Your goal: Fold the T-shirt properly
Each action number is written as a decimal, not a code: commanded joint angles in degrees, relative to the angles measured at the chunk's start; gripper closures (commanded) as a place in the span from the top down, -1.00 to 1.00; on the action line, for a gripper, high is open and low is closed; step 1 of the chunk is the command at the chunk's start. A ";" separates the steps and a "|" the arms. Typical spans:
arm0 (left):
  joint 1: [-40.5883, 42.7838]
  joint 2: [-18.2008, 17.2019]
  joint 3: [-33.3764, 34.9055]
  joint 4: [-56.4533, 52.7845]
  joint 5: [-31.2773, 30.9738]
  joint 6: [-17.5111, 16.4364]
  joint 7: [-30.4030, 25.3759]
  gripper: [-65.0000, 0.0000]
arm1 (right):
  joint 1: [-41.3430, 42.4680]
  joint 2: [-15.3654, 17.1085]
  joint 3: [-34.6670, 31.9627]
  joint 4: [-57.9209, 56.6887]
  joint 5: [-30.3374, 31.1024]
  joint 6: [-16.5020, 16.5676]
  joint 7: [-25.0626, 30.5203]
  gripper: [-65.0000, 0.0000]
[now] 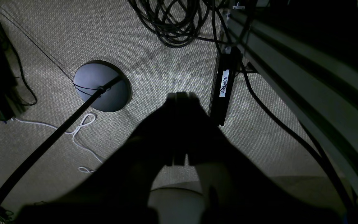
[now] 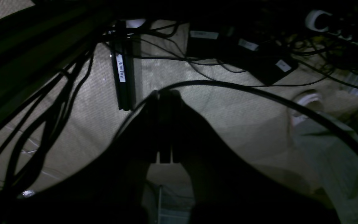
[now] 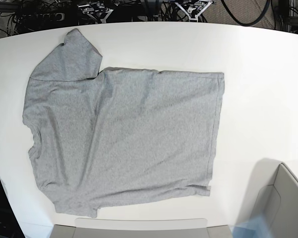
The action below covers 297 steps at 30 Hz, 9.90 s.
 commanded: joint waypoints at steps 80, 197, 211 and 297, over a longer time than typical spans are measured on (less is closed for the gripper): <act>49.11 -4.39 0.05 65.84 0.32 0.16 -71.92 -0.51 | -58.17 23.56 0.27 92.98 55.81 0.28 36.21 -0.29; 39.44 -20.30 -11.90 99.77 -64.83 -0.80 21.62 -1.00 | -64.85 22.59 13.37 105.11 55.29 5.46 25.22 -1.00; 29.68 -20.30 -12.08 99.95 -65.00 0.95 28.65 -1.00 | -56.32 25.23 15.57 106.25 55.29 5.11 13.17 -1.00; 7.70 -21.80 -13.13 89.40 -59.20 12.38 48.43 -0.36 | 0.29 13.80 44.14 80.67 11.95 31.75 -35.62 -0.06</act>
